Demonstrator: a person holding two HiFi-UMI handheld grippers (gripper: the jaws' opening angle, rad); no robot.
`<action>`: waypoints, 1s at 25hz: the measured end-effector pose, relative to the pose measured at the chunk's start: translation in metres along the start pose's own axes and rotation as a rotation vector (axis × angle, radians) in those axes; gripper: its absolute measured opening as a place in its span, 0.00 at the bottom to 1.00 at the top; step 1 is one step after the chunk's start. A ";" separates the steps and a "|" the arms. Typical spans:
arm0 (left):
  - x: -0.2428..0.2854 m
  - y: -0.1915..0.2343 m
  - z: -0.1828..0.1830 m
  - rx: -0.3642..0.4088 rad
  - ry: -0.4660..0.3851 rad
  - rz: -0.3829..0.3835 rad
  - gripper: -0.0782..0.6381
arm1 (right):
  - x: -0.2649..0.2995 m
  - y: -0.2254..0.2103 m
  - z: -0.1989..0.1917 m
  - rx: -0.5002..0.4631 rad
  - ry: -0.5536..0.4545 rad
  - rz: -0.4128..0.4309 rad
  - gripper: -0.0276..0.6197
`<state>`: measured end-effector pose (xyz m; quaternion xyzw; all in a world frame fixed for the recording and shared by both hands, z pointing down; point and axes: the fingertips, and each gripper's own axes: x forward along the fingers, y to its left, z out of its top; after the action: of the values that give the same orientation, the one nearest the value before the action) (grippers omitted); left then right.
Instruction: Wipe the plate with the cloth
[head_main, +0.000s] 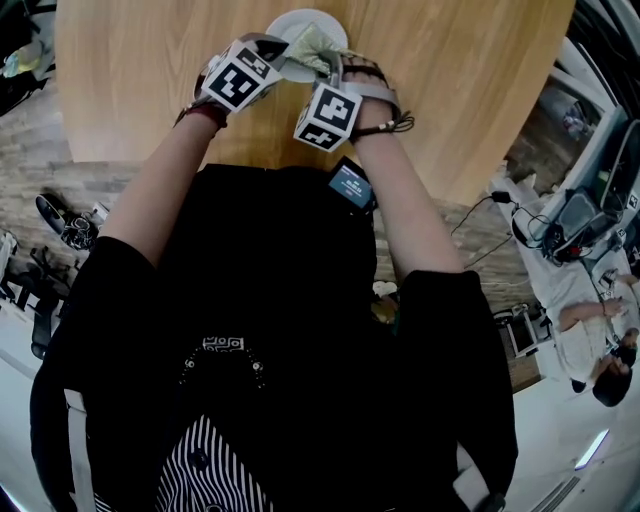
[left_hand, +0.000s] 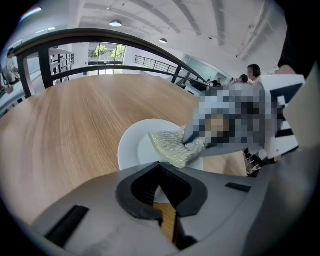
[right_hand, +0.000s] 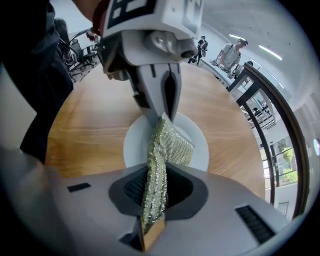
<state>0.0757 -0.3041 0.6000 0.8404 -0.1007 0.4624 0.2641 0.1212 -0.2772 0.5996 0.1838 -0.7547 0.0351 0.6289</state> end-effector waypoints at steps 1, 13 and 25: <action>-0.001 -0.001 0.000 0.003 0.003 0.001 0.11 | -0.003 0.011 0.004 0.006 -0.008 0.015 0.11; -0.062 -0.024 0.040 0.061 -0.267 -0.101 0.11 | -0.114 -0.038 0.048 0.886 -0.571 0.217 0.12; -0.332 -0.091 0.165 -0.039 -0.847 -0.101 0.11 | -0.365 -0.105 0.098 1.030 -1.166 0.034 0.11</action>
<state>0.0494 -0.3409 0.2215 0.9549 -0.1675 0.0608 0.2374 0.1146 -0.3180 0.2099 0.4300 -0.8548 0.2884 -0.0350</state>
